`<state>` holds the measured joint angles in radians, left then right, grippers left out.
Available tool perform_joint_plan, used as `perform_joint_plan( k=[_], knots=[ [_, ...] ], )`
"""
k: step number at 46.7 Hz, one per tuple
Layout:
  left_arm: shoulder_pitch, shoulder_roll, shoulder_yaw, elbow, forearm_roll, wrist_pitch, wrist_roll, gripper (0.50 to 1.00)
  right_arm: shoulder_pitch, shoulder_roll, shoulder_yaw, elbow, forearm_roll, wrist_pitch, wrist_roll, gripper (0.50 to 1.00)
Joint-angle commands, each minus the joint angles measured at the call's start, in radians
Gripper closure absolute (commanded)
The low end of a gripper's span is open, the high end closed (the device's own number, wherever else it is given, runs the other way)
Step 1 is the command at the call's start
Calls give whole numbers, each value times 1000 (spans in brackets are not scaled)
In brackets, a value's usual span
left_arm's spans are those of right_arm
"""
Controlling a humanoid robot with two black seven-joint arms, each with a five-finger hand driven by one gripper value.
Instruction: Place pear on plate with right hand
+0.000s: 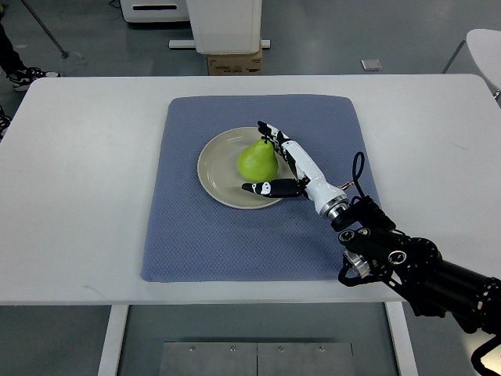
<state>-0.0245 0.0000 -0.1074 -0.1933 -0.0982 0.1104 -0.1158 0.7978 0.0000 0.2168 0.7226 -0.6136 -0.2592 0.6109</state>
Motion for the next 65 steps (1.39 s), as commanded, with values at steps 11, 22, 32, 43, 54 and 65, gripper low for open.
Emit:
perform_joint_plan(
  k=[11,22,32,43,54,65],
  knots=[
    [0,0,0,0,0,0,1,500,14,-58,38,3,0,3,0,534],
    [0,0,0,0,0,0,1,500,4,-109,65,1,3,5,0,534],
    [0,0,0,0,0,0,-1,500,-15,-135,145,0,44,5,0,534],
    [0,0,0,0,0,0,1,500,-52,-138,277,-2,144,1,0,534],
    [0,0,0,0,0,0,-1,500,-104,-133,423,3,144,1,-31,519],
    [0,0,0,0,0,0,-1,500,-124,-121,501,12,144,1,-137,507]
  ],
)
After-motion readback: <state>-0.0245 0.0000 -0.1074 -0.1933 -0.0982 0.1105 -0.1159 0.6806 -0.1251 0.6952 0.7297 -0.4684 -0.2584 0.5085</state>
